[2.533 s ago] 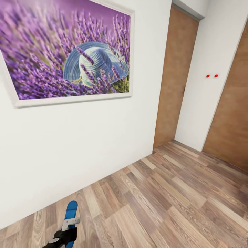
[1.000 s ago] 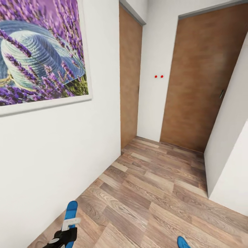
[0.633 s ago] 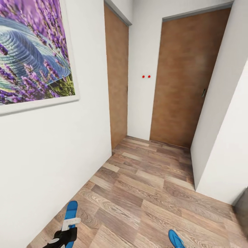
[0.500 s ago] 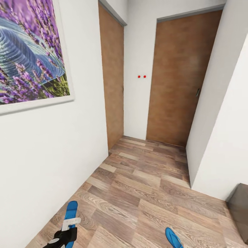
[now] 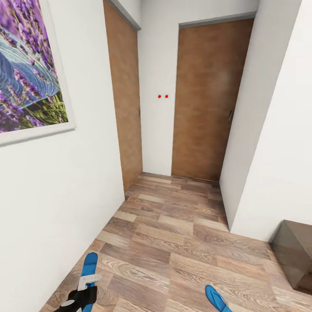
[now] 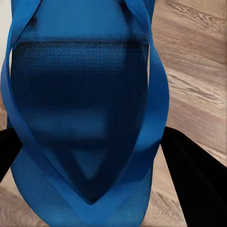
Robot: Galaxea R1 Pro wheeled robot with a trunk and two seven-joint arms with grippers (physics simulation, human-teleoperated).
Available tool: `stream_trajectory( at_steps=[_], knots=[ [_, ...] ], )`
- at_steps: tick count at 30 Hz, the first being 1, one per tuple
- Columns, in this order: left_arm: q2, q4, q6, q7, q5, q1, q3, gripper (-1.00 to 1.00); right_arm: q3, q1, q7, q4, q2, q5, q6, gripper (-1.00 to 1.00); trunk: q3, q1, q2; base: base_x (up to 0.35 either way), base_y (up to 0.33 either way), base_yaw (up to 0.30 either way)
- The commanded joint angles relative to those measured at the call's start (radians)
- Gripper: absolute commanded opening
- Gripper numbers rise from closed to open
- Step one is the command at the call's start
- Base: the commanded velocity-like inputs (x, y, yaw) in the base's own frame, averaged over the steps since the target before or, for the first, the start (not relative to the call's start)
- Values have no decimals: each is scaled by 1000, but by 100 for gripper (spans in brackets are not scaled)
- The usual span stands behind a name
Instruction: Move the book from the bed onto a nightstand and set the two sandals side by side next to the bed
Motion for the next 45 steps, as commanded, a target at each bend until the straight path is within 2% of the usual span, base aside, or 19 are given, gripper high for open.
stream_trajectory(
  at_steps=[1, 9, 16, 45],
  knots=[
    [0, 0, -2, 3, 6, 0, -9, -100, -4, 0, 7, -2, 1, 11, -2, 100, -1, 0, 0, 242, 234, -112],
    [0, 0, -2, 3, 5, 0, -9, -100, -2, 0, 7, -1, 1, 11, -3, 100, -1, 0, 0, 269, 211, -47],
    [0, 0, -2, 3, 5, 0, -9, -100, 20, 0, 7, 14, 0, 11, -3, 100, -1, 0, 0, 285, 209, -118],
    [0, 0, -2, 3, 5, 0, -10, -100, 28, 0, 7, 25, -1, 11, -3, 100, -1, 0, 0, 291, 204, -283]
  ],
)
